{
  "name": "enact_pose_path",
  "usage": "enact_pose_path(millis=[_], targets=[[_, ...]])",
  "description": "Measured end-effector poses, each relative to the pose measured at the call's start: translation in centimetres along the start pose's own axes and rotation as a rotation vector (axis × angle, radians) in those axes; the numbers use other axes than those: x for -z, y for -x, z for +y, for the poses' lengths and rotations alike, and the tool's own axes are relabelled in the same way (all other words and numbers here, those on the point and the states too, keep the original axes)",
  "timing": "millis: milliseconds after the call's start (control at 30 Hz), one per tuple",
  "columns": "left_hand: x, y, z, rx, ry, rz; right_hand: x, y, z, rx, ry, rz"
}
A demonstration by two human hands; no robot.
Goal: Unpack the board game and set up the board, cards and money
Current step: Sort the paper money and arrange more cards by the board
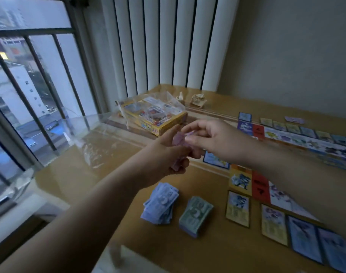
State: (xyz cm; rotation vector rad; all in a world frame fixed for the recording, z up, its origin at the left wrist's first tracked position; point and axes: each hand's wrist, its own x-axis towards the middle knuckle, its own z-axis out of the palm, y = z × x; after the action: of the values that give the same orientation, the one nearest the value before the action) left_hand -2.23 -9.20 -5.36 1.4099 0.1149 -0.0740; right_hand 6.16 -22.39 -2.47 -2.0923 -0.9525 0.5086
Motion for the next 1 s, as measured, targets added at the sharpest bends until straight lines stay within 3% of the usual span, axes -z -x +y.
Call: enact_pose_path(millis=[233, 300, 400, 533, 667, 800, 900, 1000], targets=[[-1.9, 4.2, -1.0, -0.046, -0.125, -0.019, -1.6, 4.6, -0.2, -0.012, -0.192, 0.076], [-1.1, 4.8, -1.1, 0.012, -0.421, 0.051, -1.7, 5.5, 0.4, -0.055, -0.203, 0.085], [0.9, 4.9, -2.1, 0.135, -1.14, 0.171, -2.6, 6.6, 2.1, -0.204, -0.122, 0.023], [0.5, 4.3, -3.5, 0.286, -1.487, 0.144, -4.8, 7.1, 3.6, -0.248, 0.047, 0.025], [-0.2, 3.8, -3.3, 0.312, -1.583, 0.123, -6.0, 7.4, 4.2, -0.12, 0.338, 0.163], [-0.7, 3.5, -2.8, 0.346, -1.569, 0.11, -5.5, 7.3, 3.4, -0.044, 0.458, 0.133], [-1.3, 3.5, -2.2, 0.407, -1.576, 0.105, -3.7, 6.7, 1.2, 0.023, 0.507, -0.058], [-1.8, 3.4, -1.7, 0.463, -1.557, 0.095, -3.1, 5.8, -0.6, 0.098, 0.743, -0.324]])
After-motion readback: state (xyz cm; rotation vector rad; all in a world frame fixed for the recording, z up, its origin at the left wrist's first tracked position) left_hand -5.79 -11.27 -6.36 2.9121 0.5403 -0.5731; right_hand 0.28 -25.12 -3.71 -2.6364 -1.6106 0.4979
